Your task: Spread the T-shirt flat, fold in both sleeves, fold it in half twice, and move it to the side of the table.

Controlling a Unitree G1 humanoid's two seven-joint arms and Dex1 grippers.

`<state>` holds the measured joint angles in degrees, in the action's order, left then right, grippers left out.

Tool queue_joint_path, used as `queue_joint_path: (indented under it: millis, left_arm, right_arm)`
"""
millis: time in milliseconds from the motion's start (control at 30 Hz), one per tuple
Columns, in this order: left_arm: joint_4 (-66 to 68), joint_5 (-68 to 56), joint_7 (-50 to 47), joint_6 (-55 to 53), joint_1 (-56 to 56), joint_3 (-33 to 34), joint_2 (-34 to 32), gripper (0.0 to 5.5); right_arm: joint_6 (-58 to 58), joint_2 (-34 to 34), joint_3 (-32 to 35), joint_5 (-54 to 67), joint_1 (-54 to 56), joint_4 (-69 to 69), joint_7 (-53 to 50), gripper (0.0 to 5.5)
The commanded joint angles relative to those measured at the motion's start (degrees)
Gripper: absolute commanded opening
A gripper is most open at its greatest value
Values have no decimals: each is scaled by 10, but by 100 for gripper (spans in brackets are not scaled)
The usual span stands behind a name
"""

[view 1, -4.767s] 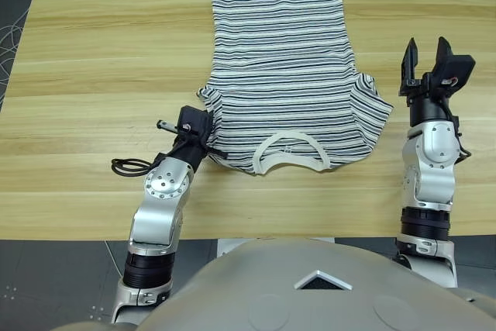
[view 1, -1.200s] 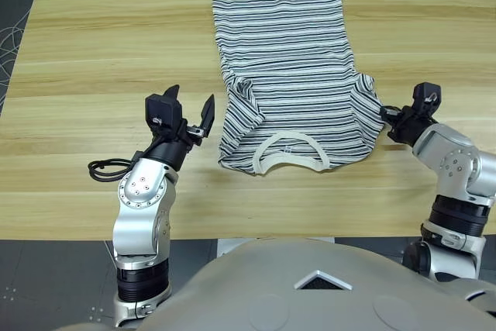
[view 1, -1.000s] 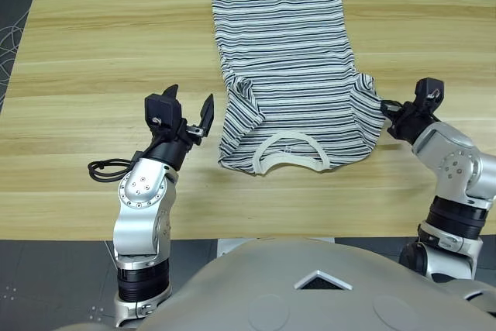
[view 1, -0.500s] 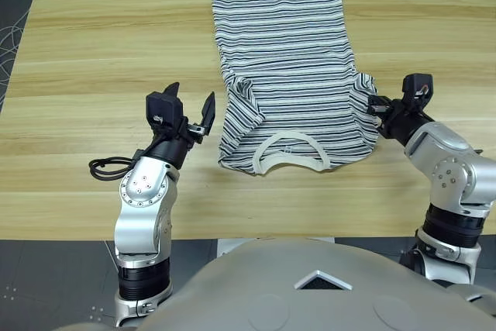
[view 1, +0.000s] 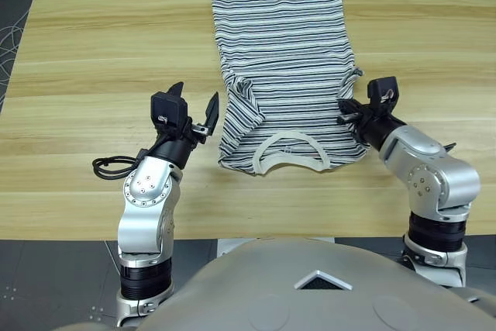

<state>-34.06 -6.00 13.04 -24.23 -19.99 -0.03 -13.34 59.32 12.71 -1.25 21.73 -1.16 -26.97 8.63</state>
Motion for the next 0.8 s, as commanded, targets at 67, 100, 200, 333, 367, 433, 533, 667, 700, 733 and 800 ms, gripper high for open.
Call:
queue_joint_path:
  millis: [67, 100, 200, 333, 367, 433, 533, 667, 700, 733, 800]
  left_arm:
    - [5, 4, -5, 4, 6, -2, 2, 354]
    - [5, 4, -5, 3, 7, -2, 2, 354]
    - [5, 5, -5, 4, 7, -2, 1, 354]
    - [5, 6, -4, 6, 6, -1, 0, 354]
    - [6, 6, -4, 6, 6, -1, -1, 354]
    - [7, 6, -4, 7, 7, -1, -1, 354]
    - [7, 8, -4, 7, 8, -3, -1, 354]
    - [9, 11, -4, 7, 13, -5, -2, 354]
    - [10, 11, -4, 7, 13, -5, -2, 354]
    - [10, 11, -4, 7, 13, -6, -2, 354]
    - [10, 8, -2, 2, 13, -5, -1, 354]
  right_arm:
    - [-10, 12, -35, -24, -19, 1, 4, 12]
    - [-15, 14, -40, -29, -22, 4, 5, 12]
    - [-32, 17, -53, -46, -27, 13, 5, 12]
    - [-50, 19, -60, -59, -30, 24, 9, 52]
    - [-55, 20, -62, -62, -31, 27, 12, 85]
    - [-67, 15, -62, -62, -33, 29, 18, 145]
    - [-80, 12, -61, -53, -34, 20, 33, 227]
    - [-90, 7, -57, -37, -39, 0, 54, 307]
    - [-92, 7, -55, -32, -40, -5, 58, 319]
    - [-98, 5, -53, -28, -40, -10, 61, 340]
    - [-109, -2, -41, -20, -35, -18, 62, 375]
